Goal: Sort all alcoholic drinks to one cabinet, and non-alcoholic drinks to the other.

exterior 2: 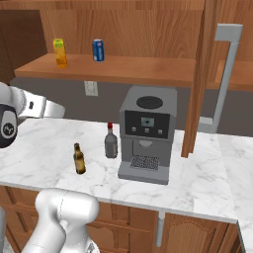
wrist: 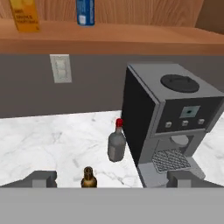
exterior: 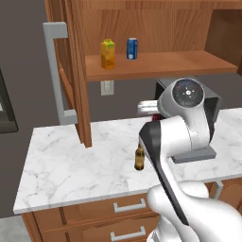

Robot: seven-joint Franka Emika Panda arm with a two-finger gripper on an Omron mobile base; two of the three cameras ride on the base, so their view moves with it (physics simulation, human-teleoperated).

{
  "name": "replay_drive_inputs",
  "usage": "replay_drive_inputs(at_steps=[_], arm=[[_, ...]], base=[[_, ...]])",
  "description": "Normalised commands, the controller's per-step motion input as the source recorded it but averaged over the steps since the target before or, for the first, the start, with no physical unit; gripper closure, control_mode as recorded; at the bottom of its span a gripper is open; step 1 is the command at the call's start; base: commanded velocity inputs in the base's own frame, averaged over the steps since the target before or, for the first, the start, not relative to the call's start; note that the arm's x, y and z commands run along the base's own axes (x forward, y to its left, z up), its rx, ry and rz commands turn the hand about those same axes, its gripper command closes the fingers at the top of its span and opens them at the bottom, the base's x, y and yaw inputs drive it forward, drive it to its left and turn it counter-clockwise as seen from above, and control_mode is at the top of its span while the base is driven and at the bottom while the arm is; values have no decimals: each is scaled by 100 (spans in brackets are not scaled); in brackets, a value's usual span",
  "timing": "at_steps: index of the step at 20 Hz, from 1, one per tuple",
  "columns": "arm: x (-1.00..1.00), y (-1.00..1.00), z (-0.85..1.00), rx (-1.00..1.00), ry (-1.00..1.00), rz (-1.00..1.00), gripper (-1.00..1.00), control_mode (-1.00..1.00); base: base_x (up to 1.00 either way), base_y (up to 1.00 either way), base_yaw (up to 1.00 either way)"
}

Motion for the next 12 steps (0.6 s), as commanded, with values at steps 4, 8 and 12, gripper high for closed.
replay_drive_inputs(at_steps=[4, 8, 12], arm=[[15, 19, -39, 0, 11, -15, -100, -100], [7, 16, -43, 0, 10, -15, -100, -100], [4, 17, -48, 0, 9, -15, -100, -100]], base=[[0, 0, 0], [0, 0, 0], [0, 0, 0]])
